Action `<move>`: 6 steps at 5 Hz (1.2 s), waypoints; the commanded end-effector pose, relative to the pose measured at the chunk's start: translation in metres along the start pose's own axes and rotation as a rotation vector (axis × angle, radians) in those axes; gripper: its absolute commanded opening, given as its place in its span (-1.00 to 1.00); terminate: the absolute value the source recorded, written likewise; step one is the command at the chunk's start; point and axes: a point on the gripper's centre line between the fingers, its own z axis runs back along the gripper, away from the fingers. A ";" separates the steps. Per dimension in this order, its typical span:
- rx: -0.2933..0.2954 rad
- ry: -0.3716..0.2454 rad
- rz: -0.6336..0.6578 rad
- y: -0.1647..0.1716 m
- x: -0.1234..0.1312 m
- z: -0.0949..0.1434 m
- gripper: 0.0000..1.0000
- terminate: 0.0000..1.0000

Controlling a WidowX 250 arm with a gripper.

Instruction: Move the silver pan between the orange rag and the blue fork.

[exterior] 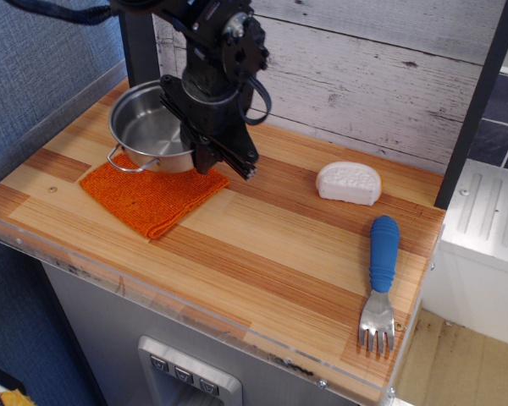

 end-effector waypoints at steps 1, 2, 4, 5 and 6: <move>-0.010 -0.115 -0.124 -0.045 -0.002 0.036 -1.00 -1.00; -0.042 -0.133 -0.206 -0.074 -0.005 0.041 -1.00 -1.00; -0.077 -0.139 -0.338 -0.112 -0.004 0.035 -1.00 -1.00; -0.119 -0.126 -0.383 -0.125 -0.009 0.024 -1.00 -1.00; -0.142 -0.108 -0.399 -0.132 -0.016 0.019 -1.00 -1.00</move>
